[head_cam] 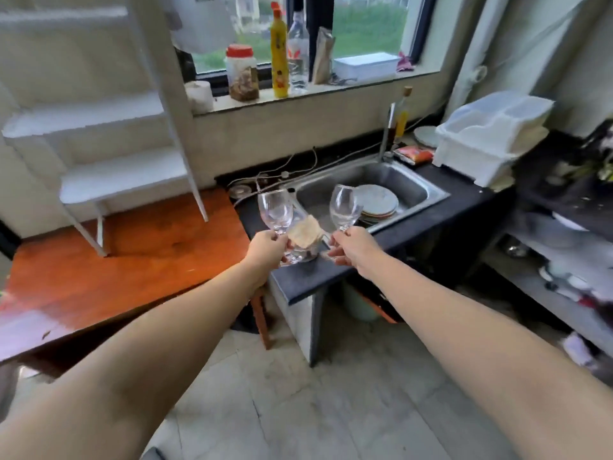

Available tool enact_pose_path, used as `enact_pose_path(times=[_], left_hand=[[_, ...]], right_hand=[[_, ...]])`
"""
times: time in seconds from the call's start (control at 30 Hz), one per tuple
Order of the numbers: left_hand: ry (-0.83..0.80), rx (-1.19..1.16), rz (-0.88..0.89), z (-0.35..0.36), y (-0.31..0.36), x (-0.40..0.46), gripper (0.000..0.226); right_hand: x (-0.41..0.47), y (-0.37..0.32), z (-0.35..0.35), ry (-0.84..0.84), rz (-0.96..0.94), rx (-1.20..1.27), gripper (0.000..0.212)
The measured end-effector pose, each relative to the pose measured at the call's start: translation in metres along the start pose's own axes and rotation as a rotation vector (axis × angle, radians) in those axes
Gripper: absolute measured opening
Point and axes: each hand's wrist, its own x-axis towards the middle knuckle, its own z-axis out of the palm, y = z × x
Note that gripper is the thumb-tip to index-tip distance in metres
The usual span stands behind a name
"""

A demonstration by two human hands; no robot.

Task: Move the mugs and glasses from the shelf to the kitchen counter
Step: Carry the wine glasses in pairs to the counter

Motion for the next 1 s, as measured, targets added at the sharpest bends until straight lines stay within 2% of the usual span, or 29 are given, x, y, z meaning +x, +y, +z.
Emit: enact_pose_path(times=[0.17,0.47,0.63,0.83,1.0], left_hand=[[-0.164,-0.012,-0.013,0.097,0.024,-0.02,0.031],[-0.528,0.002,0.106,0.259,0.095,-0.058,0.028],[-0.723,0.111,0.212,0.322,0.122,-0.073,0.034],[-0.915,0.198,0.381,0.394,0.164,-0.097,0.03],[-1.049,0.269,0.464,0.462,0.184,-0.143,0.031]], right_hand=[[-0.015,0.049,-0.097,0.128,0.081,0.023,0.026],[-0.06,0.106,-0.26,0.517,0.197,0.183,0.028],[-0.085,0.134,-0.312,0.685,0.259,0.278,0.025],[-0.126,0.162,-0.363,0.893,0.259,0.314,0.027],[-0.17,0.191,-0.411,1.02,0.323,0.37,0.014]])
